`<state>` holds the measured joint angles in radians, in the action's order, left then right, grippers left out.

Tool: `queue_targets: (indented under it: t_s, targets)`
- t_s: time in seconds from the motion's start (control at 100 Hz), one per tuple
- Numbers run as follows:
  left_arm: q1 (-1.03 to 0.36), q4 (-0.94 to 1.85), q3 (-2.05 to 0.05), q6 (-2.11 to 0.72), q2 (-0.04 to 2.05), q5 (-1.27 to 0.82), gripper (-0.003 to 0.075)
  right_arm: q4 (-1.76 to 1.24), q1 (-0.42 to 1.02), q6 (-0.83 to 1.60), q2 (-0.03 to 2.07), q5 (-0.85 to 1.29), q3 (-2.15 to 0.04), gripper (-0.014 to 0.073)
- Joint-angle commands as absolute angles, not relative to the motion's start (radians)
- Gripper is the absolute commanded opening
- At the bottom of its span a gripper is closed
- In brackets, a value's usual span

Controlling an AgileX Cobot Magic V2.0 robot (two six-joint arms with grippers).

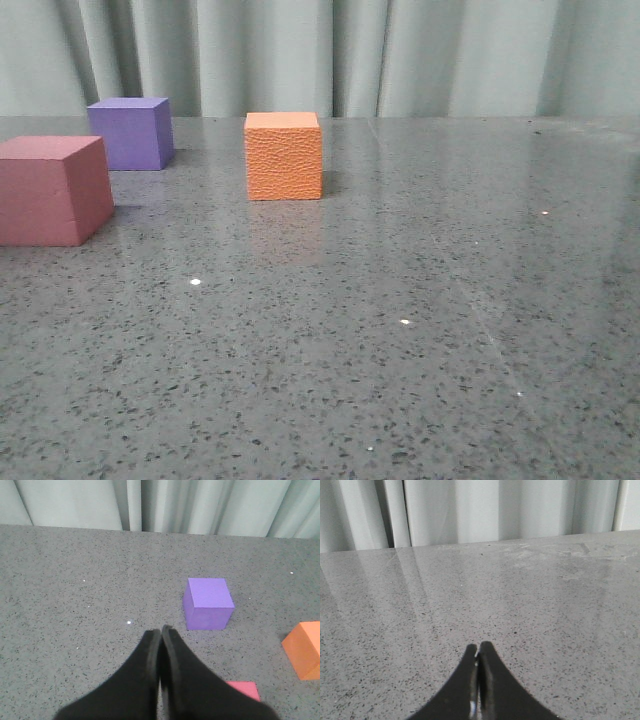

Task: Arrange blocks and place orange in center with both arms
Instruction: 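Move the left gripper over the orange cube and grasp it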

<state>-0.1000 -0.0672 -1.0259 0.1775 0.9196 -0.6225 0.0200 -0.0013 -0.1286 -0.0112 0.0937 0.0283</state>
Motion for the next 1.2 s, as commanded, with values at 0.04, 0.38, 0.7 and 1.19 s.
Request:
queue_targets:
  t_s: [0.04, 0.38, 0.7, 1.19]
  targets:
    - [-0.100, -0.071, -1.062, 0.180, 0.921, -0.533, 0.0013, 0.019, -0.009, -0.118, -0.033, 0.009, 0.014, -0.0067]
    - [-0.100, -0.165, -1.062, 0.180, 0.921, -0.536, 0.0715, 0.019, -0.009, -0.118, -0.033, 0.009, 0.014, -0.0067]
    - [-0.109, -0.123, -1.075, 0.184, 0.928, -0.497, 0.0629, 0.019, -0.009, -0.118, -0.033, 0.009, 0.014, -0.0067]
    - [-0.486, -0.231, -1.292, 0.431, 1.258, -0.456, 0.0553, 0.019, -0.009, -0.118, -0.033, 0.009, 0.014, -0.0067]
